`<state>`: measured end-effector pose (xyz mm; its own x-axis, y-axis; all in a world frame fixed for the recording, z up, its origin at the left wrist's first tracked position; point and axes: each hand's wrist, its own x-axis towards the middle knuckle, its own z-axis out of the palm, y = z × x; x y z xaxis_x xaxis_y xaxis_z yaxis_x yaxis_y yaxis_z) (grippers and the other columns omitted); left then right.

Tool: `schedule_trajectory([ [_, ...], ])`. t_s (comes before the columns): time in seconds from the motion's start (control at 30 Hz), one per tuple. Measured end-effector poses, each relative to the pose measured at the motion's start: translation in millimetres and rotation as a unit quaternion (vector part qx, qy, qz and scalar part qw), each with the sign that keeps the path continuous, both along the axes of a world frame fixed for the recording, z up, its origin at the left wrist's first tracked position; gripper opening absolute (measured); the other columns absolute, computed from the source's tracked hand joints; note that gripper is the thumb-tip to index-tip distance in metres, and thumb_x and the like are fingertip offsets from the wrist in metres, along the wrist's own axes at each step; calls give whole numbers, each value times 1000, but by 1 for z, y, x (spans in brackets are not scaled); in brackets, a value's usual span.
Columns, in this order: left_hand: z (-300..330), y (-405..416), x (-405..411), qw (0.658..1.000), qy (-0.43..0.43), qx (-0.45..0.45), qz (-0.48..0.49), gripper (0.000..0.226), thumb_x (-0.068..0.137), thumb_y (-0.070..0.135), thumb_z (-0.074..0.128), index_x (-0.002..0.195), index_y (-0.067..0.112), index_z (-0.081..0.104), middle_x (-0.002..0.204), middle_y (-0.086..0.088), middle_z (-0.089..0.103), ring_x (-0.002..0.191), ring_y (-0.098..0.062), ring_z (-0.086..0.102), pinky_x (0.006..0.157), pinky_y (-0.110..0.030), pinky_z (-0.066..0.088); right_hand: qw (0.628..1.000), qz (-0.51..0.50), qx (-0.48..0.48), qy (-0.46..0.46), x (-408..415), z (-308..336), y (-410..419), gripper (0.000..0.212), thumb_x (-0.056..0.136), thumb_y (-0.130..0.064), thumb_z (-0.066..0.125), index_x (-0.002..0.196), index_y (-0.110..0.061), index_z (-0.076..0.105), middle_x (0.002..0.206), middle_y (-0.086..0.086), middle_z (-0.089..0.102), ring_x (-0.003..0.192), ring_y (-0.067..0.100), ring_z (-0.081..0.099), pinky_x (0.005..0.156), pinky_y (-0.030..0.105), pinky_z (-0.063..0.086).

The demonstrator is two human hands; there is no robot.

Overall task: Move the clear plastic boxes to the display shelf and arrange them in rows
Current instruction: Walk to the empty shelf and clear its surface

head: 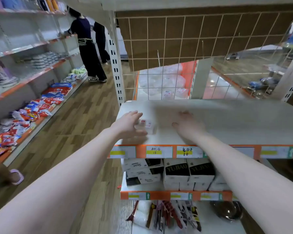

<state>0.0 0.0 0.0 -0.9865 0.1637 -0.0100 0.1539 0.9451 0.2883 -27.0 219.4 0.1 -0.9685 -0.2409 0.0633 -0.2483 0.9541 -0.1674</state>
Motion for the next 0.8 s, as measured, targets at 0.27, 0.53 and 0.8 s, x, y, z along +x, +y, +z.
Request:
schedule_trajectory([
  [0.27,-21,1,-13,999,34,-3,-19,85,81,50,64,146,8,29,150,-9,32,140,-22,25,114,-36,22,1000,-14,-20,18,-1,-17,5,43,97,-32,39,130,-5,42,135,21,42,124,33,39,93,36,35],
  [0.53,-21,5,-16,997,67,-19,-19,78,81,54,62,140,9,39,132,-11,51,123,-29,44,101,-41,38,999,-14,-31,16,0,-22,7,42,97,-31,38,130,-5,45,131,19,46,120,33,43,92,37,37],
  [0.8,-9,18,-12,997,48,-46,39,60,80,53,64,118,7,53,114,-12,51,110,-29,47,90,-40,42,1000,-4,-19,13,2,-17,3,41,97,-29,37,129,-5,45,129,17,47,118,34,44,89,37,39],
])
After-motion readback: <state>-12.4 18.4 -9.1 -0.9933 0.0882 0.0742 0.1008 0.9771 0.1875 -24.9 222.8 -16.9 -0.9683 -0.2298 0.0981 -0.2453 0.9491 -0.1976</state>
